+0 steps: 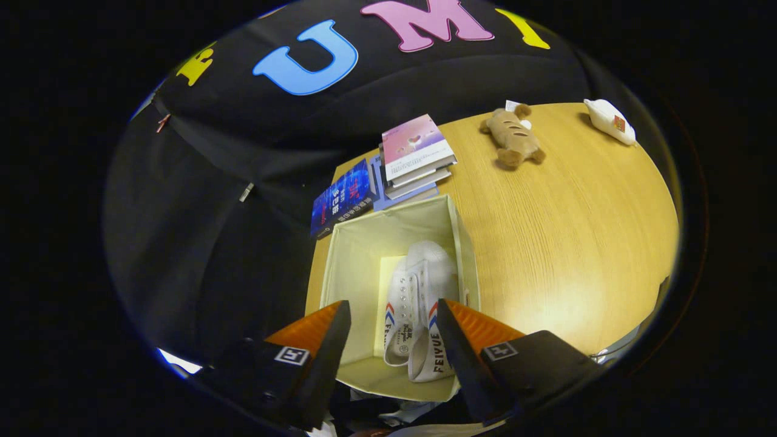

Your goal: Open the storage box then place both shoes into the box .Put the left shoe in first, then the right shoe, with the right side of both shoes facing outward in a uniform manner.

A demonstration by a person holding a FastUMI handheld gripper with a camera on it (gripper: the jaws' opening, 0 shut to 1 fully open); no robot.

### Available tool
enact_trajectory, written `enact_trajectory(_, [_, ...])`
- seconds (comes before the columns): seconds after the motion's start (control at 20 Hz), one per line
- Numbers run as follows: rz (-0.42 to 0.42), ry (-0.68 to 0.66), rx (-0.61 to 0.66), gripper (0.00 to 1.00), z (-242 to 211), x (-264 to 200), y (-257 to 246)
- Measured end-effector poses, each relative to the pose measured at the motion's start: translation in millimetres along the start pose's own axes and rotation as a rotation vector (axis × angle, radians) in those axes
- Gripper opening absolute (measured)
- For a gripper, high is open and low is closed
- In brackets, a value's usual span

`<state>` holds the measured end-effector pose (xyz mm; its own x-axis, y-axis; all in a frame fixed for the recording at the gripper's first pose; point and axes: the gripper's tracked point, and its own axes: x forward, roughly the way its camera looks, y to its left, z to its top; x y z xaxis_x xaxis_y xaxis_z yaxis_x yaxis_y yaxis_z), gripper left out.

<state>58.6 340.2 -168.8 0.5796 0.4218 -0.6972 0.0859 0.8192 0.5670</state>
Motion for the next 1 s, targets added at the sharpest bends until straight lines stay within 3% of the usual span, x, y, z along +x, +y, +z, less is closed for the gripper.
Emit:
enact_trajectory(0.15, [-0.025,-0.094,-0.05,0.98,28.2,-26.3,-17.5])
enact_trajectory(0.45, [-0.118,-0.311,-0.192,0.99,85.9,-101.5,-74.8])
enact_trajectory(0.75, [-0.149,-0.496,-0.331,0.99,144.4,-179.2,-117.9])
enact_trajectory(1.0, [-0.177,-0.662,-0.481,0.99,166.7,-244.5,-142.4])
